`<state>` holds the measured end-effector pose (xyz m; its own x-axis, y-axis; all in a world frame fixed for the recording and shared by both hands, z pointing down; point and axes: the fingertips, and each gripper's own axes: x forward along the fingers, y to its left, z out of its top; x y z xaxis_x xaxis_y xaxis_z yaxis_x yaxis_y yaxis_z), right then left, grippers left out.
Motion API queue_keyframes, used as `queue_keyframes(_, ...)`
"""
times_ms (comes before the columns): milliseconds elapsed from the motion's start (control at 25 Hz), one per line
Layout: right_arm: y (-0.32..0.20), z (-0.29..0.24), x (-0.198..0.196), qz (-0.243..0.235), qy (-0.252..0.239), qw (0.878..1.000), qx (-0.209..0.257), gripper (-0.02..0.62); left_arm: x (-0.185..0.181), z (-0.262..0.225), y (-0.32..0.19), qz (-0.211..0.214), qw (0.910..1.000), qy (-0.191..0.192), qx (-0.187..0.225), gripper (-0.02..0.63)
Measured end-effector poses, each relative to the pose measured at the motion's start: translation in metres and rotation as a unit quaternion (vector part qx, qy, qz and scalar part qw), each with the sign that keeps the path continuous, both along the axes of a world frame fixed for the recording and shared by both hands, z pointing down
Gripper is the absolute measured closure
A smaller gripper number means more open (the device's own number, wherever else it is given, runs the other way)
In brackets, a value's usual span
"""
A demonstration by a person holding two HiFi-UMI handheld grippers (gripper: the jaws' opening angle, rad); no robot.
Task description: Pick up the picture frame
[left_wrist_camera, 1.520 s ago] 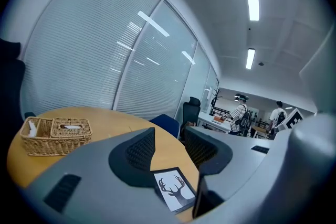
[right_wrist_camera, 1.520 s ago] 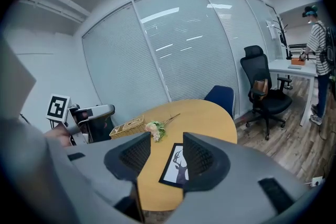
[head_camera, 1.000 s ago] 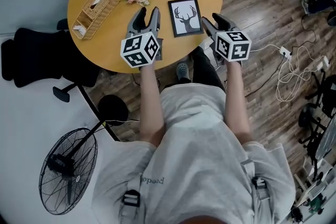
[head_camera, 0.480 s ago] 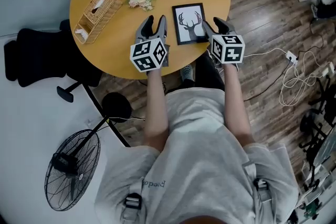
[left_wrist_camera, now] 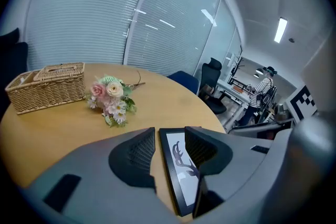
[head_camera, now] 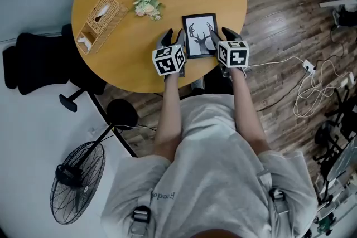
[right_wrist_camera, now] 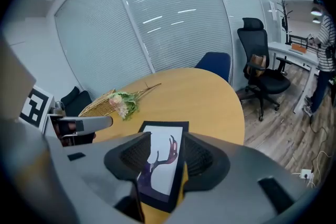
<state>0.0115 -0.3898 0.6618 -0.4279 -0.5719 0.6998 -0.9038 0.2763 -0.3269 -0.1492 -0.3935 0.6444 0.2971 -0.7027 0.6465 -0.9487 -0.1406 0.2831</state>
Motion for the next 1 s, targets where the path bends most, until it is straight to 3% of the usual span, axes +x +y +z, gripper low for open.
queue_keyframes(520,-0.006,0.078,0.007,0.020,-0.003,0.996,-0.087,0.403,0.025,0.091,0.004,-0.001,0.9934,-0.001,-0.115,0.414)
queue_keyframes(1000,-0.006,0.085,0.006,0.042,0.032,0.997,-0.062,0.422,0.028,0.096,0.004,-0.018,0.9935,-0.037,-0.106,0.414)
